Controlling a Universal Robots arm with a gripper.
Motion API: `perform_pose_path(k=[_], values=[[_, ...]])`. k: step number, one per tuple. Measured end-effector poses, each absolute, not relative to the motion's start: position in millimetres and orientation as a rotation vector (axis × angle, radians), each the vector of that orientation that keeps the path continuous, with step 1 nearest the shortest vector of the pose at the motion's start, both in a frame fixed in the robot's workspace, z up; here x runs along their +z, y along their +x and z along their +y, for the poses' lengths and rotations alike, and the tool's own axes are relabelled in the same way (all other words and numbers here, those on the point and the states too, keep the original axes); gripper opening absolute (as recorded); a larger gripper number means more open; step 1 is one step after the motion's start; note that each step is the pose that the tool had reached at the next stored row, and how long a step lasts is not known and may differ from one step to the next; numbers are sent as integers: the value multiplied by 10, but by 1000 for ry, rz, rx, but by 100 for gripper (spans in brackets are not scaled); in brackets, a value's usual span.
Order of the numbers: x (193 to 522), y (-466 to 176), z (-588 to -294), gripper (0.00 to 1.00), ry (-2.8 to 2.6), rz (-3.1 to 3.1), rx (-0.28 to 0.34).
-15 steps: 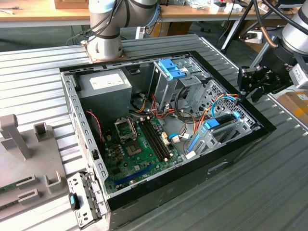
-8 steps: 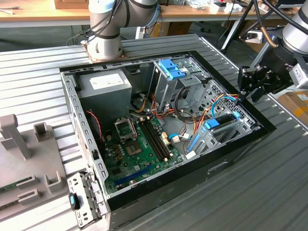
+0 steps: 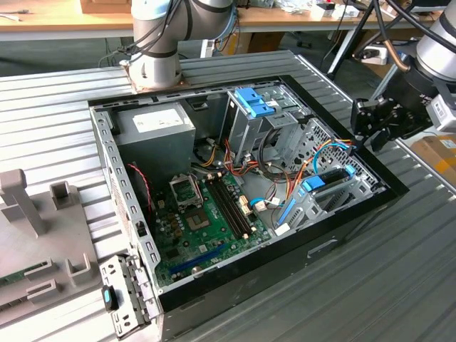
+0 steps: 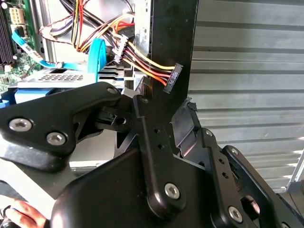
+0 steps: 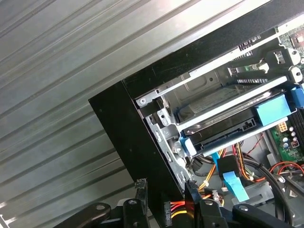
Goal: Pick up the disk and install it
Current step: 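Insert the first disk wire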
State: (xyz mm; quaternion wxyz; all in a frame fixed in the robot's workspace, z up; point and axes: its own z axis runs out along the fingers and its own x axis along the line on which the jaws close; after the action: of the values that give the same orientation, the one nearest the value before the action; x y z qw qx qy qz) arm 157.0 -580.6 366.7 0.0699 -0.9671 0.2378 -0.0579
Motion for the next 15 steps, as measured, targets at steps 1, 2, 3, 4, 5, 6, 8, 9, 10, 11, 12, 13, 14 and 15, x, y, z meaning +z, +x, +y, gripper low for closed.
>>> perform_pose_path(k=[1, 2, 3, 4, 5, 6, 8, 9, 10, 11, 12, 13, 14, 15], values=[[3664, 1570, -5798, 44, -2910, 716, -174], [3660, 1570, -5788, 44, -2910, 716, -174], [3658, 1570, -5778, 44, -2910, 716, -174], [3659, 1570, -5775, 44, -2910, 716, -174], [3659, 1570, -5772, 44, -2910, 716, -174], [3659, 1570, -5767, 44, -2910, 716, -174], [3658, 1570, -5762, 44, -2910, 716, -174], [3659, 1570, -5758, 36, -2910, 716, -174], [3659, 1570, -5756, 36, -2910, 716, -174], [3658, 1570, -5755, 36, -2910, 716, -174], [3659, 1570, -5753, 29, -2910, 716, -174], [3658, 1570, -5751, 29, -2910, 716, -174], [3655, 1573, -5750, 29, -2910, 716, -174], [3653, 1579, -5748, 29, -2910, 715, -174]])
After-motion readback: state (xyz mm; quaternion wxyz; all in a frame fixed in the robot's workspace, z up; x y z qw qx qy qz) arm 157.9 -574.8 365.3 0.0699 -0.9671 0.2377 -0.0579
